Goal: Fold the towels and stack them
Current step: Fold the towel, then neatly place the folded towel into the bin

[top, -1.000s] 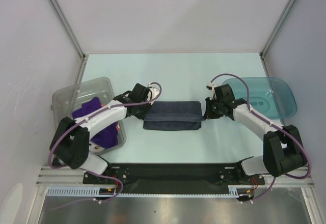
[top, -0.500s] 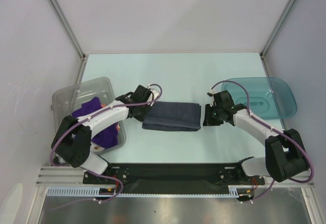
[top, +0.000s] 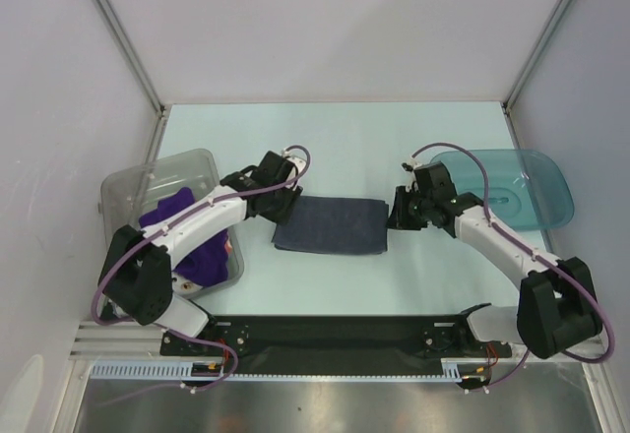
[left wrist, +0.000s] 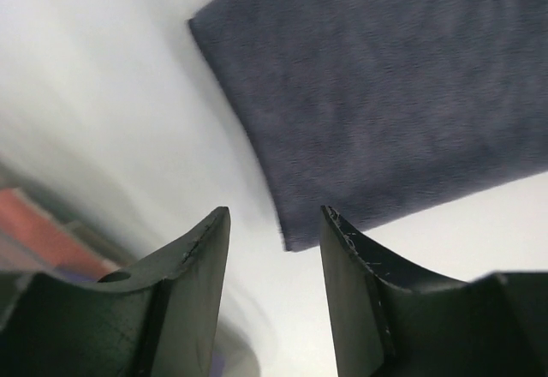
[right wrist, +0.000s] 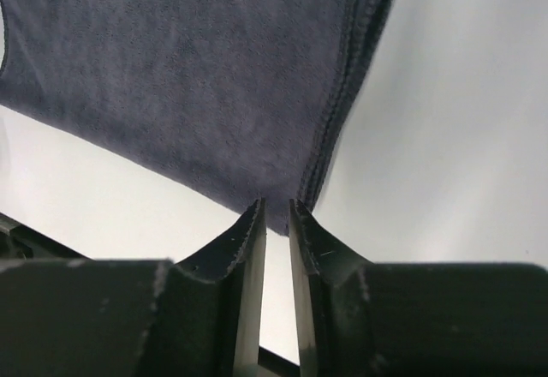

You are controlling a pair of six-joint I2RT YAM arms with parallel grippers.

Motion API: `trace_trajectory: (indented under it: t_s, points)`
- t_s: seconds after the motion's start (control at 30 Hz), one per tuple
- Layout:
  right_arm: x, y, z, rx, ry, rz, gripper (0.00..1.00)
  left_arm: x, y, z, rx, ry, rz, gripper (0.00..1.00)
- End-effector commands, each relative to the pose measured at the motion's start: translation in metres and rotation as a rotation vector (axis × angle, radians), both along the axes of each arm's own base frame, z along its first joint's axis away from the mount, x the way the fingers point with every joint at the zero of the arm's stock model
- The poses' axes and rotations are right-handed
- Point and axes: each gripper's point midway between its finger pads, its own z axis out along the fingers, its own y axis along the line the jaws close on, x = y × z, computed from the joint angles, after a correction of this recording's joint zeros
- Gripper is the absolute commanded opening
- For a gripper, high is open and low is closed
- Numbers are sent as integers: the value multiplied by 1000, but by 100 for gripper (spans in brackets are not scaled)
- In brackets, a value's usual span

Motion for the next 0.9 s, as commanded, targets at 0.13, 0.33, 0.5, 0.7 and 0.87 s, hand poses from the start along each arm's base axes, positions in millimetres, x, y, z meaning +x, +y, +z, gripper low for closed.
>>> trace_trajectory:
  t_s: [0.13, 0.33, 0.5, 0.7, 0.87]
  points:
    - [2, 38, -15, 166, 47, 22, 20, -17, -19, -26, -128, 96, 84, 50]
    - [-6, 25, -57, 77, 104, -45, 19, -26, -2, -69, -22, 189, 238, 48]
    - [1, 13, -47, 19, 66, -92, 18, -16, 12, -58, 57, 149, 311, 48]
    - [34, 7, -21, -13, -40, -164, 25, 23, -5, 0, 6, 33, 307, 55]
    - [70, 4, -33, -67, -53, -204, 35, 43, -31, -1, -95, 39, 274, 55]
